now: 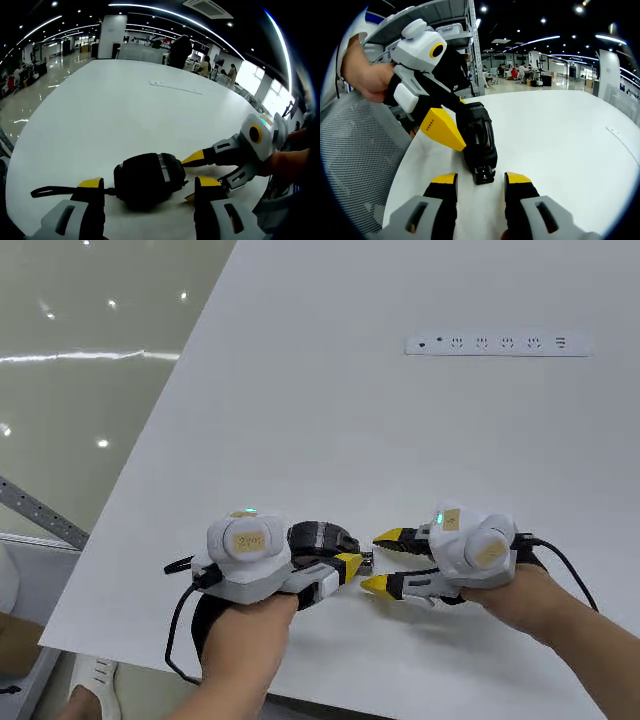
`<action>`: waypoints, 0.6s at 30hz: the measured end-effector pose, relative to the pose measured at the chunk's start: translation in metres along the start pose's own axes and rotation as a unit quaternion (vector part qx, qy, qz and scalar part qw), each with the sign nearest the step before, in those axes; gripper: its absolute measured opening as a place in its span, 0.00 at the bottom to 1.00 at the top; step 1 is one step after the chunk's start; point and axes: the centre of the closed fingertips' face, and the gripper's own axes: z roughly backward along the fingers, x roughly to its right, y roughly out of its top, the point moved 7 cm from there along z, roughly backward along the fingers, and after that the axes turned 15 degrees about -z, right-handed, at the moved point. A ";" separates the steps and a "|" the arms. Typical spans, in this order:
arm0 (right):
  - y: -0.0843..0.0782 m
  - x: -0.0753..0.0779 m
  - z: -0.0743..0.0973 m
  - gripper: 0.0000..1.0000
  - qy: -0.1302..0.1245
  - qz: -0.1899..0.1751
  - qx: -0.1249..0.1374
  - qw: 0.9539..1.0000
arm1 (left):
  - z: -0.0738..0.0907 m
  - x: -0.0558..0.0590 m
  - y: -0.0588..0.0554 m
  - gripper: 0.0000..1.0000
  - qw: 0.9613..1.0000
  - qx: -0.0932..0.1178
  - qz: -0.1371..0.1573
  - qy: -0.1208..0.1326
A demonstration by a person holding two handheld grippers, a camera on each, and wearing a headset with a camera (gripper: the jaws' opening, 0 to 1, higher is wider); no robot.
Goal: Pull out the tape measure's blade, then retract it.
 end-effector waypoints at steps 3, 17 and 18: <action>0.000 -0.001 0.004 0.37 -0.003 -0.003 -0.002 1.000 | 0.002 0.002 0.002 0.71 1.000 0.001 -0.008 -0.008; 0.004 -0.005 0.031 0.45 -0.037 -0.027 -0.002 0.999 | 0.013 0.001 0.004 0.73 0.998 0.003 -0.056 -0.039; 0.004 -0.005 0.032 0.46 -0.037 -0.029 -0.003 0.999 | 0.014 0.000 0.003 0.73 0.997 0.002 -0.059 -0.041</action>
